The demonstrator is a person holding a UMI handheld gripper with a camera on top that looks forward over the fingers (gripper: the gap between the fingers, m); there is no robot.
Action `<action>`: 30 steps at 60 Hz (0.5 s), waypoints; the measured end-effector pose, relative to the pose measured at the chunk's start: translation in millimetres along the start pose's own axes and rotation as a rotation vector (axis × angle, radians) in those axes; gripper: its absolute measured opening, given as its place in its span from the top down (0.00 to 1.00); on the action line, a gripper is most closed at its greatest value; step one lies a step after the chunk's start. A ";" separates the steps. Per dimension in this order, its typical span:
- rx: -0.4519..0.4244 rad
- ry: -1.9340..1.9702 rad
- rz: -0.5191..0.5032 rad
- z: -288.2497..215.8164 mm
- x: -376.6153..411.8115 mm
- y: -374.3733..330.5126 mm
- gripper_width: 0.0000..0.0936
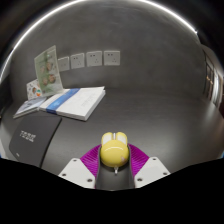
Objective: Arrange mouse
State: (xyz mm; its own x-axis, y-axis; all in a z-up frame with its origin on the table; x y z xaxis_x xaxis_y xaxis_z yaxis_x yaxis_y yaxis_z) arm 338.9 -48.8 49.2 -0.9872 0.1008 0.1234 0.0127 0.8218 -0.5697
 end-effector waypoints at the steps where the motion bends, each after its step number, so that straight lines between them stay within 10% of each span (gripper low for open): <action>1: -0.002 -0.005 0.019 -0.9 0.4 -0.1 0.59; 21: -0.289 0.017 -0.012 -49.6 199.4 -105.3 0.60; 30: -0.244 0.017 -0.085 -9.5 321.7 -85.5 0.60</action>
State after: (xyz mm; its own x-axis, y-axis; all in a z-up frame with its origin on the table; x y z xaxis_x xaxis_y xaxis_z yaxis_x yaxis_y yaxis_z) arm 21.7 -81.3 145.4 -0.9835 0.0335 0.1777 -0.0303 0.9384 -0.3443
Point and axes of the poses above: the point between the fingertips, and its own axes, seen from behind it with the camera up: x to the left, z down, y forward, the way the camera looks, the point moved 10 cm from there along -y, backward, against the way the camera looks, and after that the axes turned 9 degrees about y, right-handed, at the moved point
